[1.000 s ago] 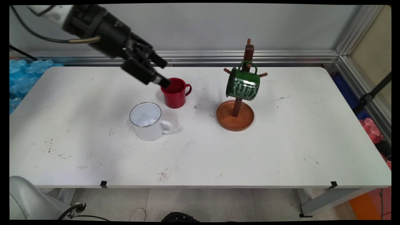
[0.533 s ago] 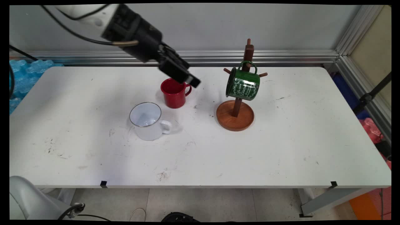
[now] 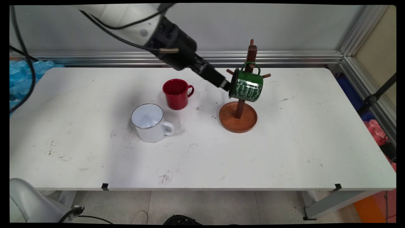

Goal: Pick up the green mug from the rack

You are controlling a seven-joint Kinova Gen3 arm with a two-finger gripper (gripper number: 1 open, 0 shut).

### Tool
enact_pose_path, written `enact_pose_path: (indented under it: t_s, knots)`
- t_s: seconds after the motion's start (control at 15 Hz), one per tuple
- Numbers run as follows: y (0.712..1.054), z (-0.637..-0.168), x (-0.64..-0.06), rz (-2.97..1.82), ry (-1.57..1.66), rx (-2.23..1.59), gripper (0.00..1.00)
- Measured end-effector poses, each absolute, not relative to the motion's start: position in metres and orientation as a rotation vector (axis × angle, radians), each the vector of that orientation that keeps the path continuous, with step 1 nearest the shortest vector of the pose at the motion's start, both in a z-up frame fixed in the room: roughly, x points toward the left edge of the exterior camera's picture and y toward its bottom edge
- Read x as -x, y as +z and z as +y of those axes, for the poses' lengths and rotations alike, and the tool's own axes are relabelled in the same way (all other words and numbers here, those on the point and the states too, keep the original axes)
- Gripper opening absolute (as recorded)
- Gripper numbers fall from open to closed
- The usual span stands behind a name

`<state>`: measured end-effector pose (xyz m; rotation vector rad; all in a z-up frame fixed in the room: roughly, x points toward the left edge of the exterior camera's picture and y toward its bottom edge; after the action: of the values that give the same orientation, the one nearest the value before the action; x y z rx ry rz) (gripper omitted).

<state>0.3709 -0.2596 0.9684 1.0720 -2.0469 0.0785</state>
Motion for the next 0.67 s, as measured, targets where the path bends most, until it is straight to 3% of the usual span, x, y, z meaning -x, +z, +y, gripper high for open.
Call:
enact_pose_path:
  t_s: [0.67]
  knots:
    - [0.941, -0.285, -0.325, -1.978, 0.038, -1.162, 1.00]
